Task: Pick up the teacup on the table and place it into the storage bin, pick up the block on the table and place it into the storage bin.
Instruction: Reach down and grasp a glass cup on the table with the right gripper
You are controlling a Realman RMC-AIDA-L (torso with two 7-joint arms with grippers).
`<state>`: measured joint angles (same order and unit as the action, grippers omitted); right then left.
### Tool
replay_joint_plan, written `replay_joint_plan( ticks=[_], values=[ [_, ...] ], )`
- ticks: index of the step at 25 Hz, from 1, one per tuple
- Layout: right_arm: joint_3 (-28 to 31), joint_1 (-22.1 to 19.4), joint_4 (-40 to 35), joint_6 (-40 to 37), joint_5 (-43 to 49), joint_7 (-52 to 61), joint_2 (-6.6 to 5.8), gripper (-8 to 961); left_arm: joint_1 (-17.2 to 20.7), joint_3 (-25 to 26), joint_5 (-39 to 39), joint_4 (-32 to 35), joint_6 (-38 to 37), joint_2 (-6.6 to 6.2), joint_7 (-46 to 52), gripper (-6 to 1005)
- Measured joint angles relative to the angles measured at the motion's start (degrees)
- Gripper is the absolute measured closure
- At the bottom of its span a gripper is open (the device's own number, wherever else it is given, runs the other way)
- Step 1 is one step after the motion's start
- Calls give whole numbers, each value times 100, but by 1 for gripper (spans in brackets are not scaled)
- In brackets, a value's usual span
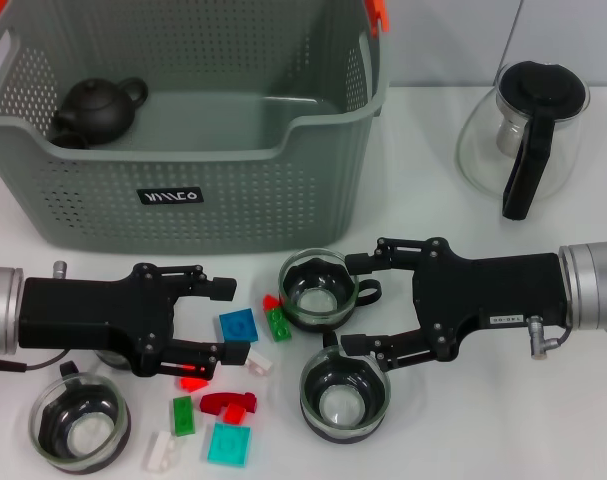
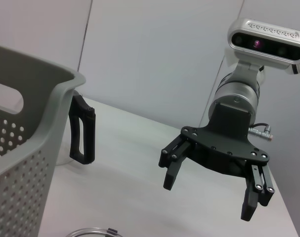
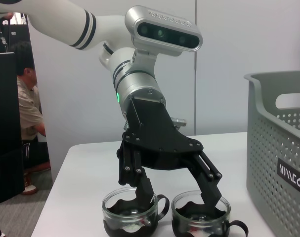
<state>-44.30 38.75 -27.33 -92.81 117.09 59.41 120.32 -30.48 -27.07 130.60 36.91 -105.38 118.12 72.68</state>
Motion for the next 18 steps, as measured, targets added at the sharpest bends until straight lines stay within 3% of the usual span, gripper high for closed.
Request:
replay_joint_plan(
  ticks=[18],
  values=[
    [-9,38,-67,-200,100,85,-52,39,-21,1,127,7,-72,-30,60,174]
  ],
)
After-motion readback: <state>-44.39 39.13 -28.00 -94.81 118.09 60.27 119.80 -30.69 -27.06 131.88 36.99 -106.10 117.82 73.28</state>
